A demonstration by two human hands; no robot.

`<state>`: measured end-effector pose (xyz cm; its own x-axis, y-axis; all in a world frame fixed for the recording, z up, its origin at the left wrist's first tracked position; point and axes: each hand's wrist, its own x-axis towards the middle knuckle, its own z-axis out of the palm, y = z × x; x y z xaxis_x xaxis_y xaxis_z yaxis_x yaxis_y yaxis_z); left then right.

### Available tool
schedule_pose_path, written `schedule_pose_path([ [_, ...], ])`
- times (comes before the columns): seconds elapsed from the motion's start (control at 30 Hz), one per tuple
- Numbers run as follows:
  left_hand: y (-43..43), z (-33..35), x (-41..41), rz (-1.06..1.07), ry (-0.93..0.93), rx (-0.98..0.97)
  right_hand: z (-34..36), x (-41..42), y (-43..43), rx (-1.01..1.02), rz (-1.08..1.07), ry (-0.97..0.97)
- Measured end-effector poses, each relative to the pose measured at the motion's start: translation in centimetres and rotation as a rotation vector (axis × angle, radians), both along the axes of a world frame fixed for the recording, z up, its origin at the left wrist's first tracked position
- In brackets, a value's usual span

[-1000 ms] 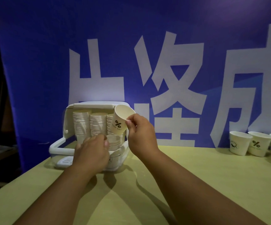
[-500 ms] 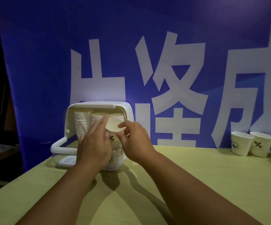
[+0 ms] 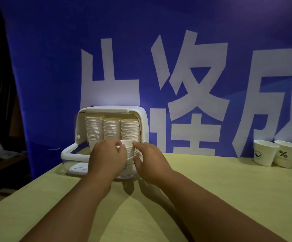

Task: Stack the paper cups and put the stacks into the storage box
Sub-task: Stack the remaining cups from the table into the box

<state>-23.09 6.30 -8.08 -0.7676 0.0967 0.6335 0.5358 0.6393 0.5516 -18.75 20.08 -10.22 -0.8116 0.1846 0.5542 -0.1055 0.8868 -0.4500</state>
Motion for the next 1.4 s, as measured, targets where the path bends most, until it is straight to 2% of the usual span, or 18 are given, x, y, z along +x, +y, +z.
schedule_pose_path([
  [0.13,0.4,-0.5,0.1,-0.004,0.138,0.018,-0.1,0.4,0.1,-0.097,0.015,0.041],
  [0.3,2.3,-0.7,2.0,-0.116,0.359,-0.024,1.4,1.9,2.1,-0.140,-0.097,0.119],
  [0.37,3.1,-1.1,3.0,-0.194,0.300,-0.013,2.0,3.2,3.3,-0.146,-0.124,0.137],
  [0.47,4.7,-2.0,4.6,-0.305,0.110,-0.013,2.3,6.6,5.6,-0.118,-0.148,0.111],
  [0.63,7.3,-2.7,8.1,-0.369,0.002,-0.254,1.3,14.9,10.3,-0.086,-0.257,0.003],
  [0.73,9.1,-2.3,11.0,-0.438,-0.057,-0.326,1.4,19.8,12.7,-0.098,-0.312,-0.007],
  [1.0,16.7,-1.9,21.7,-0.604,-0.085,-0.322,2.1,31.1,17.2,-0.073,-0.510,0.107],
  [1.23,24.1,-2.4,28.5,-0.688,-0.157,-0.285,2.2,38.5,21.0,0.066,-0.626,0.168],
  [1.4,28.3,-2.6,31.5,-0.753,-0.219,-0.283,1.8,42.3,25.0,0.025,-0.765,0.259],
])
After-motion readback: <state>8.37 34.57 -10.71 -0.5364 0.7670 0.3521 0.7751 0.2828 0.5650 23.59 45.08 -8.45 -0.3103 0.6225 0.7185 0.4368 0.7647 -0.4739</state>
